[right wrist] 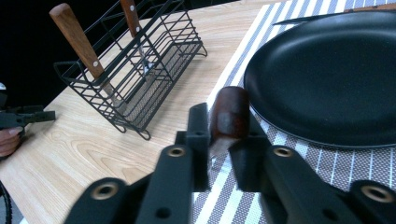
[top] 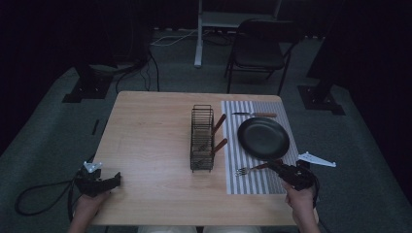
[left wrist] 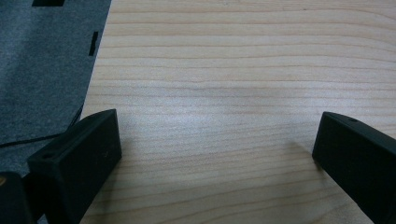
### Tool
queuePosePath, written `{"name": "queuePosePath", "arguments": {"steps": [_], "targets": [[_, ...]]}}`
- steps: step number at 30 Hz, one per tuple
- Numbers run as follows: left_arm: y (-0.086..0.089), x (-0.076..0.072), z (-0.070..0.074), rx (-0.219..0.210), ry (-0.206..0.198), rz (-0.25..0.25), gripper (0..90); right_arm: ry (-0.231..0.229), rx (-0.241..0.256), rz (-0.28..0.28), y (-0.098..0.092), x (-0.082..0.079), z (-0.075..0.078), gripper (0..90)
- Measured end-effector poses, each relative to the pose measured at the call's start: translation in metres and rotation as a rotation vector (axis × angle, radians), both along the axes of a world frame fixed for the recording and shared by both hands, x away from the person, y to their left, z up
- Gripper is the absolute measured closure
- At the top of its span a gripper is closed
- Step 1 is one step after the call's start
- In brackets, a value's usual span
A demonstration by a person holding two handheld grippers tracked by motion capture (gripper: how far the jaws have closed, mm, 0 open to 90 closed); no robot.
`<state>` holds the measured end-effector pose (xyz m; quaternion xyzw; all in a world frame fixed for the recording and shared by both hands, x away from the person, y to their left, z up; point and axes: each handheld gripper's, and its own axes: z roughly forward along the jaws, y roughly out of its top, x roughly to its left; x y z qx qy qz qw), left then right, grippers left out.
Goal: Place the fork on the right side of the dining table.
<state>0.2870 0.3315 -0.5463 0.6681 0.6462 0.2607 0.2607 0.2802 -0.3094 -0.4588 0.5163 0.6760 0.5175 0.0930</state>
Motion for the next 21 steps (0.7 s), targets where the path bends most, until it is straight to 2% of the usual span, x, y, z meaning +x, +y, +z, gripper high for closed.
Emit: {"name": "queuePosePath", "arguments": {"steps": [1,8,15,18,21], "targets": [[0.0,0.0,0.0,-0.001,-0.001,0.001,1.6,0.004,-0.002,0.001,-0.002,0.0,-0.001,71.3],[0.0,0.0,0.0,0.0,0.0,0.0,1.6,0.04,-0.033,-0.021,-0.016,0.004,-0.013,70.1],[0.0,0.0,0.0,0.0,-0.001,0.001,1.6,0.053,-0.091,-0.045,-0.028,0.003,-0.029,60.2],[0.0,0.0,0.0,0.0,0.0,0.001,1.6,0.054,-0.099,-0.041,-0.033,0.004,-0.038,57.6],[0.0,0.0,0.0,0.0,0.0,0.003,1.6,0.075,-0.085,-0.047,-0.041,0.005,-0.048,55.1]]}}
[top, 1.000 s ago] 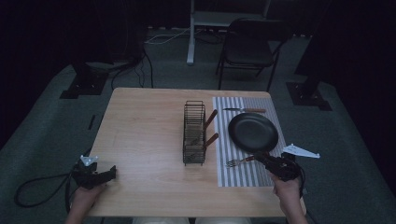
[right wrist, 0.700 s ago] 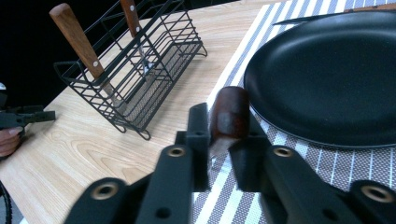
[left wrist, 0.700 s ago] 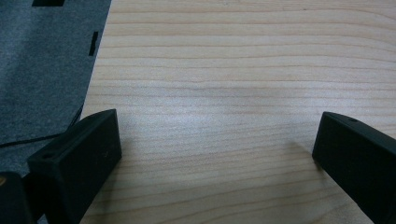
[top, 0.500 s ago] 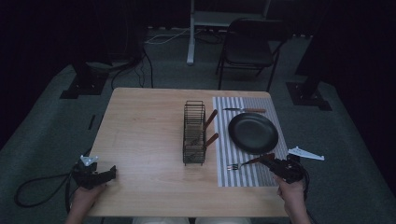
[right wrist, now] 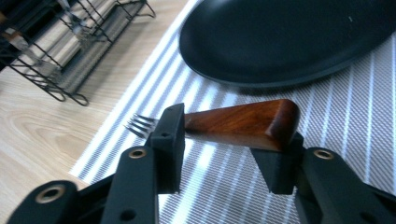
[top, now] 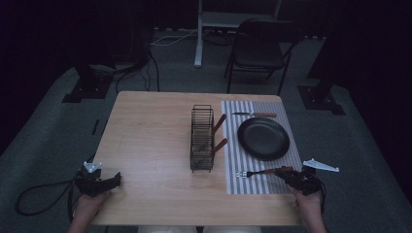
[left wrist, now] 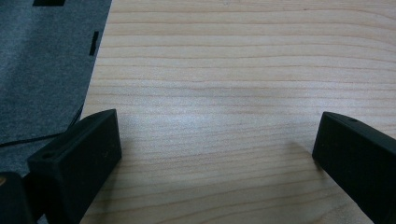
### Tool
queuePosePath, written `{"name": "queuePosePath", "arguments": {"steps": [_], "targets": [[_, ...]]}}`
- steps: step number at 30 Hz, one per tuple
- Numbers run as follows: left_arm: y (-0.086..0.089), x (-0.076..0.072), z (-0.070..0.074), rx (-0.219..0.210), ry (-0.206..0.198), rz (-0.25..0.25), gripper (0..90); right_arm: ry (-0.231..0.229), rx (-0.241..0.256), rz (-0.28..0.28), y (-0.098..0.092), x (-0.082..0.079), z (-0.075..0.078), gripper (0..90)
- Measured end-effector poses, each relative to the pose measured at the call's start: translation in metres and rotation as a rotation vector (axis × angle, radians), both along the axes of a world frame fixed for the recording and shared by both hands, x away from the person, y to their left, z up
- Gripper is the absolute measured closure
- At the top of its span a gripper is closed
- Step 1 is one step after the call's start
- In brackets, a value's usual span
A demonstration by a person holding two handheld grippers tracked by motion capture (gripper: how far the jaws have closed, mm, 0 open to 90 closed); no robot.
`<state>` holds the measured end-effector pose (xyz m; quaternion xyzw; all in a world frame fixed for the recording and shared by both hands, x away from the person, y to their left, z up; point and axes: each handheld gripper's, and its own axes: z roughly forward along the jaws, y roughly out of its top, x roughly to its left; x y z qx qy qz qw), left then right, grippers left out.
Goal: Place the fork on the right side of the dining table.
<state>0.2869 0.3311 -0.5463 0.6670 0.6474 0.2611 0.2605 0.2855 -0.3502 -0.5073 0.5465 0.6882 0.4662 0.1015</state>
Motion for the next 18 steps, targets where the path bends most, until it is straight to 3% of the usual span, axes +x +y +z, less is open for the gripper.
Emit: {"name": "queuePosePath", "arguments": {"steps": [7,13,18], "targets": [[0.0,0.0,0.0,0.002,0.0,-0.002,1.6,0.029,-0.008,0.0,-0.01,0.003,-0.017,51.6],[0.0,0.0,0.0,0.0,-0.002,0.0,1.6,0.085,0.003,-0.034,-0.019,0.005,-0.032,51.1],[0.0,0.0,0.0,0.0,-0.001,0.001,1.6,0.086,-0.014,-0.042,-0.02,0.0,-0.04,47.4]]}}
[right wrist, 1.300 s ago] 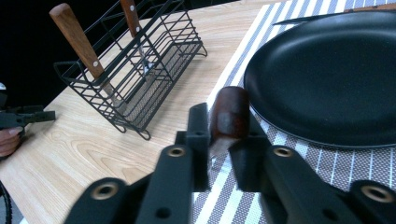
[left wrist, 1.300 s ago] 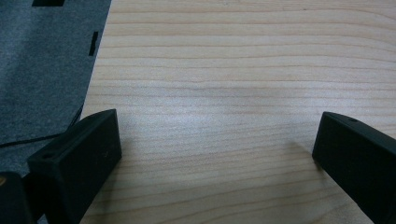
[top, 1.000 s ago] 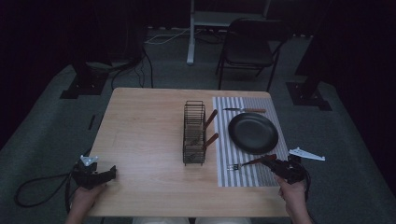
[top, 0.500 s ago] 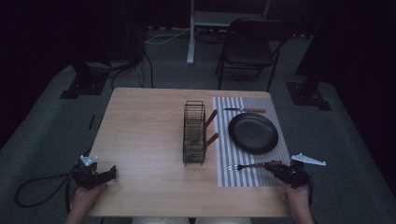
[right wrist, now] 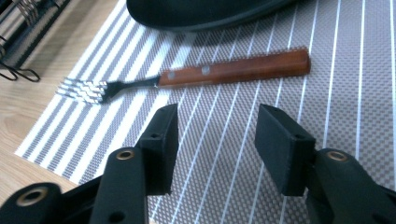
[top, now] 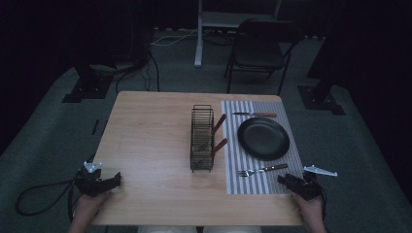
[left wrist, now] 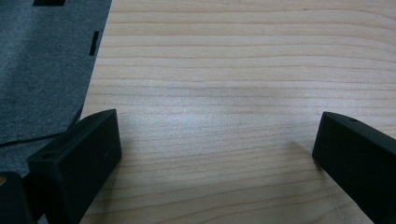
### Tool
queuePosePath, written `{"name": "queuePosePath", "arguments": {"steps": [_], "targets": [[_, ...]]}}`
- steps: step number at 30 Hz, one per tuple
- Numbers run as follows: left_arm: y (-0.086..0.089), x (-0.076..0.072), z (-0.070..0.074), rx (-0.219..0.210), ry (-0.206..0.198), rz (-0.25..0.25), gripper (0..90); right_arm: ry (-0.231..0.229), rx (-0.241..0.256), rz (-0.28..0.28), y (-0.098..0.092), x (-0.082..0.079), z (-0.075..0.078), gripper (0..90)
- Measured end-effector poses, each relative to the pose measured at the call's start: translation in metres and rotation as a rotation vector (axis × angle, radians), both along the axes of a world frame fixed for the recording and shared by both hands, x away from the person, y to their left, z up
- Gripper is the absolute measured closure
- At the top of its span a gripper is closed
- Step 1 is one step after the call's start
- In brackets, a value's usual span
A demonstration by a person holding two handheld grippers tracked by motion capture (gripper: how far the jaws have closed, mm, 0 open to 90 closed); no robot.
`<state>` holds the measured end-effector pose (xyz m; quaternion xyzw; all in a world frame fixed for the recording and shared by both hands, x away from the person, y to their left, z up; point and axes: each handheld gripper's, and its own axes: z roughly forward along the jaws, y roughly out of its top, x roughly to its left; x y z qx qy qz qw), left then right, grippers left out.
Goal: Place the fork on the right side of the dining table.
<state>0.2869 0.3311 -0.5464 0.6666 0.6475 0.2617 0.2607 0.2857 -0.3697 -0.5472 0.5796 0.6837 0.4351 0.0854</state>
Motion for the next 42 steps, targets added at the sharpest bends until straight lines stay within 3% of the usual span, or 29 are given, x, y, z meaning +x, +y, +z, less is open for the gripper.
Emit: {"name": "queuePosePath", "arguments": {"steps": [8,12,16,19,21,24,26,32,37,42], "targets": [[0.0,0.0,0.0,0.0,0.002,0.0,1.6,-0.038,-0.049,-0.064,0.009,-0.015,0.0,30.2],[0.0,0.0,0.0,0.0,0.001,0.0,1.6,-0.057,-0.12,-0.071,0.018,-0.021,-0.001,17.9],[0.0,0.0,0.0,0.001,0.003,-0.001,1.6,-0.073,-0.216,-0.074,0.029,-0.022,-0.002,12.2],[0.0,0.0,0.0,0.0,0.002,-0.001,1.6,-0.08,-0.268,-0.072,0.037,-0.023,-0.003,11.6],[0.0,0.0,0.0,0.001,0.002,-0.001,1.6,-0.078,-0.266,-0.083,0.039,-0.025,-0.003,11.6],[0.0,0.0,0.0,0.0,0.002,0.0,1.6,-0.08,-0.274,-0.111,0.042,-0.028,-0.003,11.6],[0.0,0.0,0.0,0.0,0.002,0.0,1.6,-0.08,-0.317,-0.14,0.045,-0.029,-0.002,11.6],[0.0,0.0,0.0,0.001,0.002,-0.001,1.6,-0.088,-0.38,-0.203,0.052,-0.032,-0.002,11.6],[0.0,0.0,0.0,0.0,0.002,0.0,1.6,-0.097,-0.402,-0.212,0.057,-0.031,-0.002,11.6],[0.0,0.0,0.0,0.0,0.002,0.0,1.6,-0.104,-0.379,-0.216,0.058,-0.031,-0.002,11.6]]}}
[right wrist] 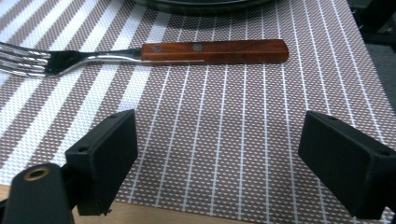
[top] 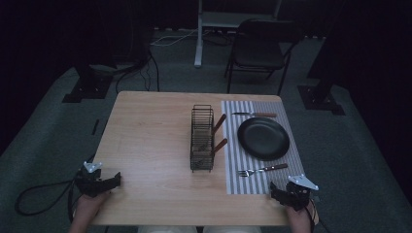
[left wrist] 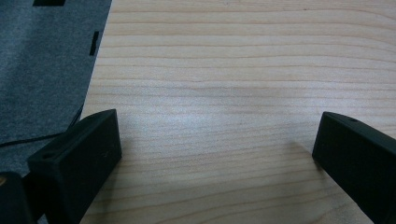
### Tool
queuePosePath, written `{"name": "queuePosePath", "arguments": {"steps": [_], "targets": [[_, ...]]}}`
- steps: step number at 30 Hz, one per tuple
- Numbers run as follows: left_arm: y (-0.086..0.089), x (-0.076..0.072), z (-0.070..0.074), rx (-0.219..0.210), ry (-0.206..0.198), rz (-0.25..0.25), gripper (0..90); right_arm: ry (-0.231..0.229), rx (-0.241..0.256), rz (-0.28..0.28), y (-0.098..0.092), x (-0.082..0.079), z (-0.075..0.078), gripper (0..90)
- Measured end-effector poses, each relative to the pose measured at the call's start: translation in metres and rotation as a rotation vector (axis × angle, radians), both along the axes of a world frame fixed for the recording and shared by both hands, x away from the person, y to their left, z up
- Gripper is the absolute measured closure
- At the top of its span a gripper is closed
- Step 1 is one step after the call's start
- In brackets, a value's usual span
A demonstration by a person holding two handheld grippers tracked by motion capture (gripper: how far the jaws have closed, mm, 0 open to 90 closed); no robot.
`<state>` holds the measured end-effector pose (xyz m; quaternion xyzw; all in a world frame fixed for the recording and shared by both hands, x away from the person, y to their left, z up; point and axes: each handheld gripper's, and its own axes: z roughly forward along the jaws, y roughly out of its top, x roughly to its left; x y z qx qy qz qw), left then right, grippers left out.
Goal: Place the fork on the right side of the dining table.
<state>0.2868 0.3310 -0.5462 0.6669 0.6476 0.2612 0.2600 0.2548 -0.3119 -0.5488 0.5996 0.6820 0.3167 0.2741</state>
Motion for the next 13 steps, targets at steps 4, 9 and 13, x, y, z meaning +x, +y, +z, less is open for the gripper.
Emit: {"name": "queuePosePath", "arguments": {"steps": [4,9,13], "targets": [[0.0,0.0,0.0,0.0,0.0,0.0,1.6,0.0,0.028,-0.009,-0.0021,0.0014,0.0,11.7],[-0.0004,-0.0002,0.0001,0.0,0.001,0.004,1.6,0.007,0.031,-0.01,-0.002,0.0021,-0.0002,11.7],[-0.0004,-0.0001,0.0001,0.0,0.001,0.003,1.6,0.006,0.04,-0.013,-0.0032,0.002,0.0,11.7]]}}
